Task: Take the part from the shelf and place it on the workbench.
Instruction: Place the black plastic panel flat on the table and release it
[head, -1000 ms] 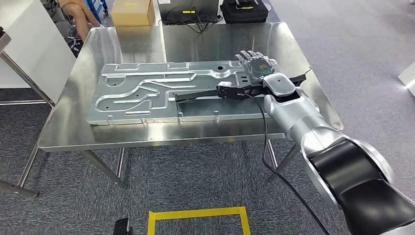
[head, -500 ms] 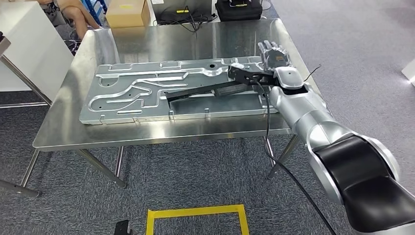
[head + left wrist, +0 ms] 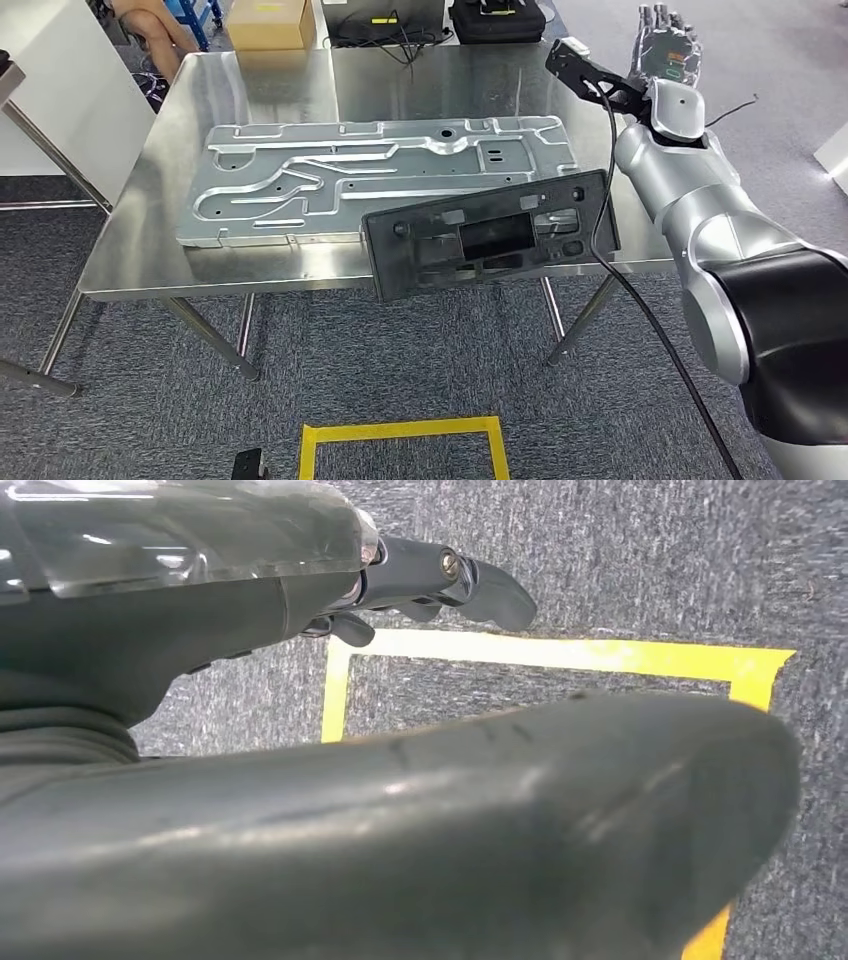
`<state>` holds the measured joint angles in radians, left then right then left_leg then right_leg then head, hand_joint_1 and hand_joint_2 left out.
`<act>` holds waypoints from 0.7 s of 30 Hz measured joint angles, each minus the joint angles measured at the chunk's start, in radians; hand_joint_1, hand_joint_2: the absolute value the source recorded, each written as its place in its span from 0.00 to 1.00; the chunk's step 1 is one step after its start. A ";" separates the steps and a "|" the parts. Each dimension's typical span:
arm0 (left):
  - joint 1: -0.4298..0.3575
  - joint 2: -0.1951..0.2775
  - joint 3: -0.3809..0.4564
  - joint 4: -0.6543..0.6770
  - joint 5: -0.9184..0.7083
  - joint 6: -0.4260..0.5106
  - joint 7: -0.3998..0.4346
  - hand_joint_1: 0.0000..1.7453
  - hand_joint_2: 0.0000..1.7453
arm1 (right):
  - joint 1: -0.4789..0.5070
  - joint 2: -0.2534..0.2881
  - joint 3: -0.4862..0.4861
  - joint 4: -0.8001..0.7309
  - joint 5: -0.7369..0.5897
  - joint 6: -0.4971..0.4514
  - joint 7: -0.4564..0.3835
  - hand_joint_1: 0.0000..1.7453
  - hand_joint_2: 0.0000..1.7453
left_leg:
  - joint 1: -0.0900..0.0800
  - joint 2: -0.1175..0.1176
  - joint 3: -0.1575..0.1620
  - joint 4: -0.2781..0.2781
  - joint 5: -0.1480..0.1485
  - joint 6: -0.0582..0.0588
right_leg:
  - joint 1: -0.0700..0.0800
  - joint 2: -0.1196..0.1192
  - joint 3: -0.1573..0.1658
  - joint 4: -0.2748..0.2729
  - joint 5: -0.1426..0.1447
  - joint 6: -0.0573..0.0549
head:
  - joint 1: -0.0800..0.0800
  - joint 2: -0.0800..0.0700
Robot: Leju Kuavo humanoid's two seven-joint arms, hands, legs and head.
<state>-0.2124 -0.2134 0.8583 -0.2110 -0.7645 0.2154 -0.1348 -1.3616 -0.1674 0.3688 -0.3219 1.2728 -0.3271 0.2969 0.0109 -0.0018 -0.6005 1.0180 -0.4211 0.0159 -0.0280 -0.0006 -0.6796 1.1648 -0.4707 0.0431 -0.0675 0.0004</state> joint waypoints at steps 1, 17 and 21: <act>-0.002 0.000 -0.001 0.000 -0.002 0.000 0.000 0.00 0.00 | -0.003 0.000 -0.002 0.000 0.010 -0.004 -0.004 0.00 1.00 | -0.001 -0.001 -0.003 0.008 -0.004 -0.005 | 0.000 0.000 0.027 -0.060 0.023 0.000 | 0.000 0.000; -0.015 -0.002 -0.016 0.000 -0.017 -0.004 0.006 0.00 0.00 | 0.023 0.024 -0.004 0.005 0.067 -0.063 -0.046 0.00 0.00 | -0.017 0.000 -0.022 0.059 -0.023 0.003 | 0.025 0.009 0.045 -0.123 0.044 -0.053 | -0.001 0.000; -0.020 -0.003 -0.017 0.000 -0.012 -0.008 0.008 0.00 0.00 | 0.043 0.048 -0.005 -0.002 0.068 -0.085 -0.092 0.00 0.00 | -0.021 0.001 0.000 0.004 -0.010 0.012 | 0.020 0.006 0.041 -0.126 0.050 -0.037 | -0.001 0.000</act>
<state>-0.2328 -0.2165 0.8410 -0.2110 -0.7767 0.2079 -0.1264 -1.3182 -0.1191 0.3638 -0.3235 1.3412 -0.4122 0.2048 -0.0104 -0.0005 -0.6007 1.0224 -0.4312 0.0277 -0.0076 0.0054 -0.6384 1.0384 -0.4211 0.0062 -0.0685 0.0004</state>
